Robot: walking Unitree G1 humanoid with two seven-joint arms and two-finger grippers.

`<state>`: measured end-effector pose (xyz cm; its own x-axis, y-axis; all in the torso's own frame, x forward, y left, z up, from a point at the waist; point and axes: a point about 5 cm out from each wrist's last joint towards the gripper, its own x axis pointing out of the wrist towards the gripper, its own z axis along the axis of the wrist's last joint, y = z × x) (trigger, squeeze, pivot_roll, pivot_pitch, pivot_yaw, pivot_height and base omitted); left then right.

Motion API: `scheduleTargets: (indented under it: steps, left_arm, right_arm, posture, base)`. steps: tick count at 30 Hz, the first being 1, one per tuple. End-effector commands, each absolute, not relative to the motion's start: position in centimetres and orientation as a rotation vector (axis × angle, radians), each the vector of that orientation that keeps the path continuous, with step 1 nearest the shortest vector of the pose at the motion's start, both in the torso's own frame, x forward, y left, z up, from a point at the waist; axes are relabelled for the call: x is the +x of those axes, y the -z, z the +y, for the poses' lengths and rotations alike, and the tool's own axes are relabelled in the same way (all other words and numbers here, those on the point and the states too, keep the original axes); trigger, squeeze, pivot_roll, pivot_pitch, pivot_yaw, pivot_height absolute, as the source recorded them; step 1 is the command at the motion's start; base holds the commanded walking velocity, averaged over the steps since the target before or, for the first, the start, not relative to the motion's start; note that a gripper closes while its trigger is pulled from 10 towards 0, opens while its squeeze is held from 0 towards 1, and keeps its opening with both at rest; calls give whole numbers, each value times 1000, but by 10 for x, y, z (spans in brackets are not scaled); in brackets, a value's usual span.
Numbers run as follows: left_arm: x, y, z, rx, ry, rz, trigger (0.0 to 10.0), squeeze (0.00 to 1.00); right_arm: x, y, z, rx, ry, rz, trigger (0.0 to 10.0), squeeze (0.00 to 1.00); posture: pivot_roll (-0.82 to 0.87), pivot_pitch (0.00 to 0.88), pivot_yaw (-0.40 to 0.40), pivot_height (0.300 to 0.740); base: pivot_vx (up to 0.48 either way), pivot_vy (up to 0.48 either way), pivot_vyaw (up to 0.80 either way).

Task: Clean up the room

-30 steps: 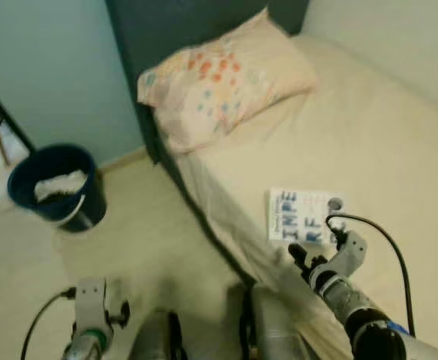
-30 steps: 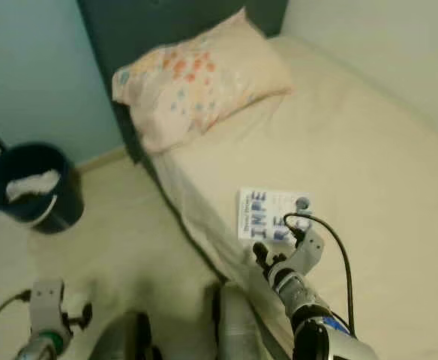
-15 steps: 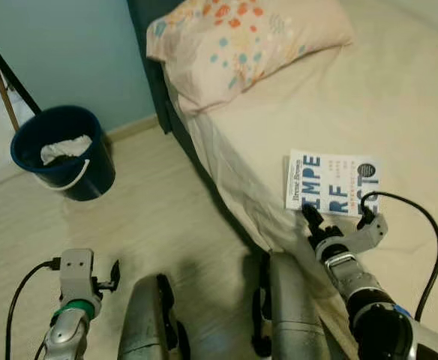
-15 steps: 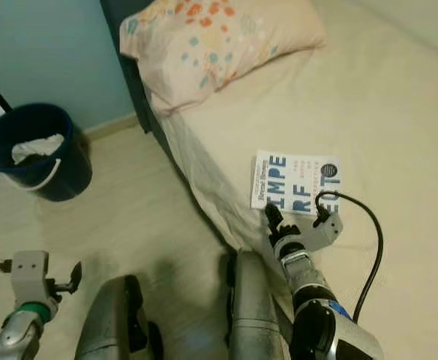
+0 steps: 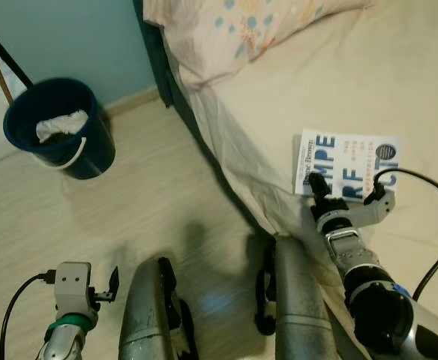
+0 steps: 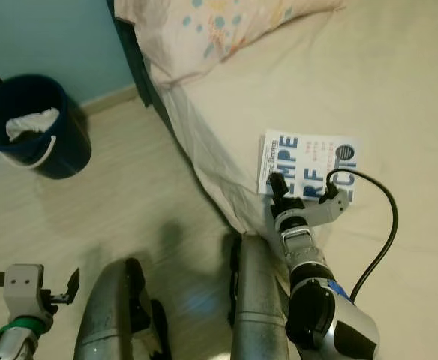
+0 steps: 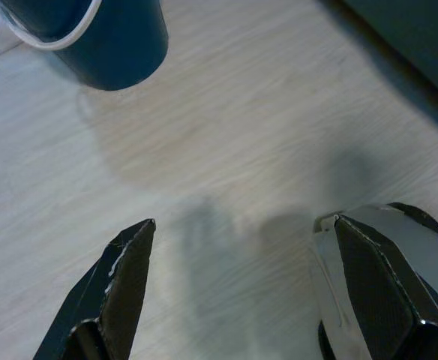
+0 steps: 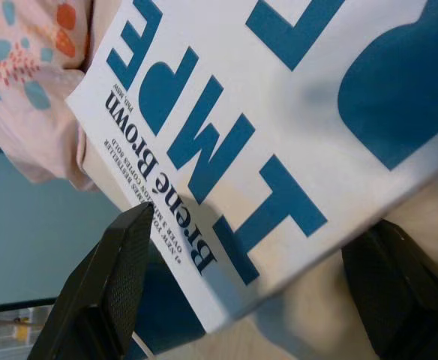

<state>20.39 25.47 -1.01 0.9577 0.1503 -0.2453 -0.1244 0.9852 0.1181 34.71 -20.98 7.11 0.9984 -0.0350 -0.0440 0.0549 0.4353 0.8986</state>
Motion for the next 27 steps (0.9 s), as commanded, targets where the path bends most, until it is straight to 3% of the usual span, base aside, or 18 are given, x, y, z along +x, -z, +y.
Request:
scheduleTargets:
  steps: [1,2,3,18,27]
  left_arm:
    - [194,15,255,105,-132,289,10000,0]
    - [194,15,255,105,-132,289,10000,0]
    - [191,14,254,112,-121,283,10000,0]
    - [204,3,249,102,-117,242,10000,0]
    - [251,-45,257,-31,-191,48,10000,0]
  right_arm:
    - [345,-65,-205,1169,74,36,10000,0]
    - [345,-65,-205,1169,74,36,10000,0]
    - [349,-75,-213,1182,93,-26,0,0]
    - [355,-93,-229,1181,55,-135,0,0]
    - [368,-126,-207,1108,-278,-200,0,0]
  posture:
    - [127,376,111,565]
    - [127,376,111,565]
    - [130,382,112,565]
    - [109,357,97,565]
    - [58,296,64,565]
  base:
    - [0,0,0]
    - [0,0,0]
    - [0,0,0]
    - [0,0,0]
    - [0,0,0]
